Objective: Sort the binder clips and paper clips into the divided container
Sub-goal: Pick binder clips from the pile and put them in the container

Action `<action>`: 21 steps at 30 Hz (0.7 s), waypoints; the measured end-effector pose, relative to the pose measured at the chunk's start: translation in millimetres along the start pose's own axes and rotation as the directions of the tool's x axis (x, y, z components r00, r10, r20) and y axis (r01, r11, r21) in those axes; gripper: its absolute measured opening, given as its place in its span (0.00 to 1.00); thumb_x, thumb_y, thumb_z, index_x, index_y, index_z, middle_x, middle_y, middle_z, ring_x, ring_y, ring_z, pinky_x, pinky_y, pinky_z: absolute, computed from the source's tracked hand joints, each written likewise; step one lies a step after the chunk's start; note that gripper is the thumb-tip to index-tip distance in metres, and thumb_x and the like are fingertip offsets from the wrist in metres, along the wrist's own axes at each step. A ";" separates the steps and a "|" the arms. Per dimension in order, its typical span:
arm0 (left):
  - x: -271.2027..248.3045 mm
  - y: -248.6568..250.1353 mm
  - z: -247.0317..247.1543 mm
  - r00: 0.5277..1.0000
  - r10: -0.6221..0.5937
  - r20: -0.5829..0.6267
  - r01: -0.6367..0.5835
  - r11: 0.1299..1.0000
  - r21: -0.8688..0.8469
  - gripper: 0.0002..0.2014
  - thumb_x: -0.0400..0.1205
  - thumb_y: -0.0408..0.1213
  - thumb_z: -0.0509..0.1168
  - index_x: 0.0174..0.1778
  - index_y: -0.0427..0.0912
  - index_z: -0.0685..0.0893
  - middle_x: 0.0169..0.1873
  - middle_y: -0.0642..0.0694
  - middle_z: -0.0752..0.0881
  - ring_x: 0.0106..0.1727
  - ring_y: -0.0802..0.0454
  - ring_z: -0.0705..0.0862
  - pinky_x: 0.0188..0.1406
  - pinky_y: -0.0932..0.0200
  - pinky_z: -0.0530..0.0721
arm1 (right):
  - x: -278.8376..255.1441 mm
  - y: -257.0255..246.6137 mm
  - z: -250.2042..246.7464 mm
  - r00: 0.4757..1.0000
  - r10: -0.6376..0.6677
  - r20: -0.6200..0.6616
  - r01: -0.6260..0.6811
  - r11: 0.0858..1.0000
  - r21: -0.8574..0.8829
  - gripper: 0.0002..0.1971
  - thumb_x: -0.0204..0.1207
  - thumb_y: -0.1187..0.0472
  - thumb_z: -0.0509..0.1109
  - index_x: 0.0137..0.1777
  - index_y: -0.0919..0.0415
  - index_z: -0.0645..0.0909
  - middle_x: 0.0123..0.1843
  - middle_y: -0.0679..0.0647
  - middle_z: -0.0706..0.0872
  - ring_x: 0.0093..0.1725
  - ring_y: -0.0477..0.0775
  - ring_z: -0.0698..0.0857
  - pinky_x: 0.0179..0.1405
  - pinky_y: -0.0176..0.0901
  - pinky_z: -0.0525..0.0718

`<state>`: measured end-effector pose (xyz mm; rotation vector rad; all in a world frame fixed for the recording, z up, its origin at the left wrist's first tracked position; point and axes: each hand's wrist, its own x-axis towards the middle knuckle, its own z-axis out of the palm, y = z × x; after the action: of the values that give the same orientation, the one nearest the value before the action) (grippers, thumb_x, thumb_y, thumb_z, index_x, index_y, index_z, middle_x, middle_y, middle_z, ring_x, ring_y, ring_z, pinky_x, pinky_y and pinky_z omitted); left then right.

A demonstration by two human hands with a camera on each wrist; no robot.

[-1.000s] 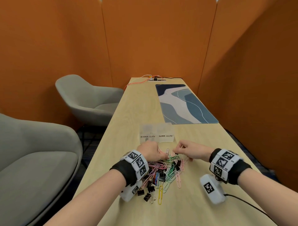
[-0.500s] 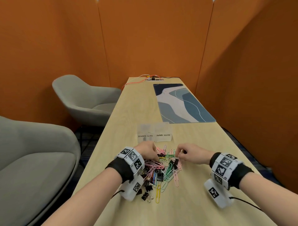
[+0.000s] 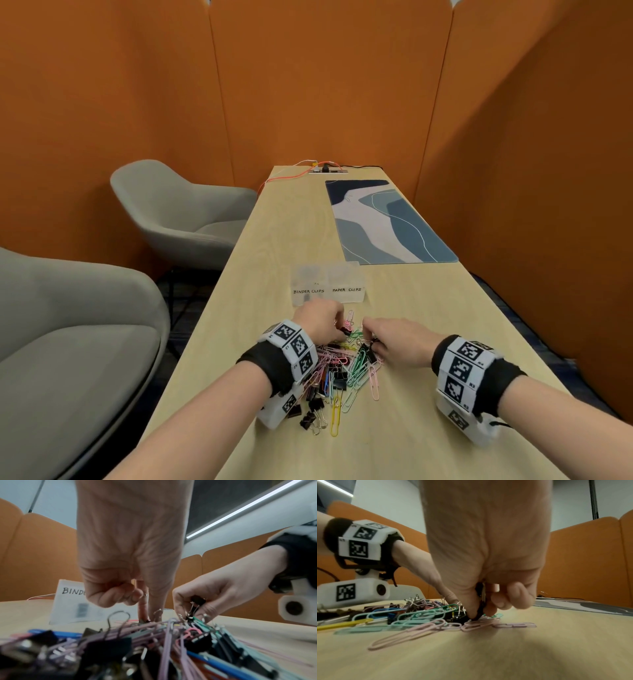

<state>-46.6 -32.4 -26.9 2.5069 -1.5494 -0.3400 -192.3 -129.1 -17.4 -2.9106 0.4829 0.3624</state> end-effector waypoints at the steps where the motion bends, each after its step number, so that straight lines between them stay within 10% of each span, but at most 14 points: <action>1: 0.9 0.0 -0.2 1.000 0.004 0.003 -0.004 1.000 0.003 0.14 0.75 0.45 0.73 0.53 0.44 0.85 0.57 0.44 0.86 0.61 0.45 0.82 0.60 0.52 0.81 | 0.8 0.2 -0.5 1.000 0.007 0.014 -0.007 1.000 0.019 0.05 0.80 0.63 0.57 0.54 0.59 0.69 0.57 0.60 0.83 0.48 0.59 0.78 0.45 0.46 0.72; 9: 1.0 -2.5 -0.7 0.996 0.008 0.090 -0.007 1.000 -0.019 0.17 0.78 0.46 0.70 0.57 0.37 0.85 0.58 0.42 0.87 0.60 0.44 0.84 0.59 0.52 0.81 | 6.0 9.8 -15.9 0.993 0.101 0.059 -0.115 0.934 0.340 0.06 0.80 0.60 0.62 0.44 0.52 0.68 0.37 0.46 0.77 0.35 0.44 0.74 0.34 0.35 0.72; 21: -4.5 -6.9 -4.2 0.974 0.158 0.165 -0.183 0.971 0.152 0.13 0.81 0.38 0.65 0.59 0.36 0.81 0.58 0.39 0.85 0.59 0.42 0.83 0.58 0.49 0.84 | 5.0 5.1 -23.9 0.981 0.192 0.012 -0.150 0.725 0.672 0.09 0.81 0.65 0.62 0.40 0.56 0.68 0.31 0.53 0.78 0.24 0.48 0.72 0.19 0.34 0.70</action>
<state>-41.4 -25.3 -24.3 2.4940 -1.9130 -0.3997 -184.4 -140.1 3.6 -2.1733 0.7201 0.0855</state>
